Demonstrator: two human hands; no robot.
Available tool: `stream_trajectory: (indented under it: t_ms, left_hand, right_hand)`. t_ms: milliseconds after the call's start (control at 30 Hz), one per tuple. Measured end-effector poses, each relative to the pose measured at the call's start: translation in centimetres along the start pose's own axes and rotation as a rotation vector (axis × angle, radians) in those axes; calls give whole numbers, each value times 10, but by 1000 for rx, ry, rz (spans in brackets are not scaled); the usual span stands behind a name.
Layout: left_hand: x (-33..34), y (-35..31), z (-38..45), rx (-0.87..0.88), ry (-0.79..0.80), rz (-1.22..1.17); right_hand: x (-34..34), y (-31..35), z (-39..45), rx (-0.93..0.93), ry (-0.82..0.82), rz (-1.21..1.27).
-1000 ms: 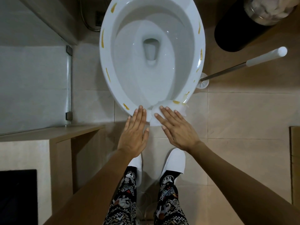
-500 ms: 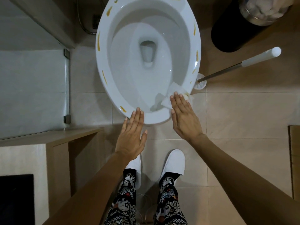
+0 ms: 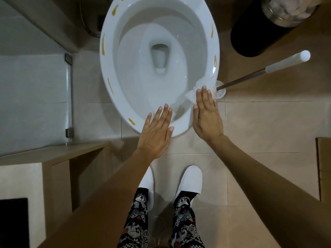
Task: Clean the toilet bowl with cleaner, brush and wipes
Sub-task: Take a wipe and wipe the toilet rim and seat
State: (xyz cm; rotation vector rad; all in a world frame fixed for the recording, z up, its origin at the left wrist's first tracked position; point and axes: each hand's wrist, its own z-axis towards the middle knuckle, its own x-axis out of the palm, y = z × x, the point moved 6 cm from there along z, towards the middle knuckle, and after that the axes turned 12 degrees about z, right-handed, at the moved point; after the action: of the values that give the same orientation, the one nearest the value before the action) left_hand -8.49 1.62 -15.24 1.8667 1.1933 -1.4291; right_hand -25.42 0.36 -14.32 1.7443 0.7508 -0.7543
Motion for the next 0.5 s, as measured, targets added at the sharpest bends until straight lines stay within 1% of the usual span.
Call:
stream_trajectory:
  t_ms: [67, 133, 267, 333, 400, 433, 500]
  left_hand:
    - [1, 0, -1, 8, 9, 6]
    - [1, 1, -1, 23, 5, 4]
    - [-1, 1, -1, 38, -6, 4]
    - [-2, 1, 0, 39, -9, 5]
    - [-2, 0, -1, 42, -14, 5]
    - [-3, 0, -1, 44, -20, 2]
    - [-3, 1, -1, 51, -25, 2]
  right_hand:
    - [9, 8, -11, 94, -45, 56]
    - [16, 13, -18, 157, -48, 38]
    - [17, 13, -15, 175, -10, -71]
    - [12, 13, -8, 150, 4, -116]
    - [2, 13, -1, 83, -3, -152]
    - [-4, 12, 1, 26, 1, -162]
    - [-13, 6, 3, -122, 62, -205]
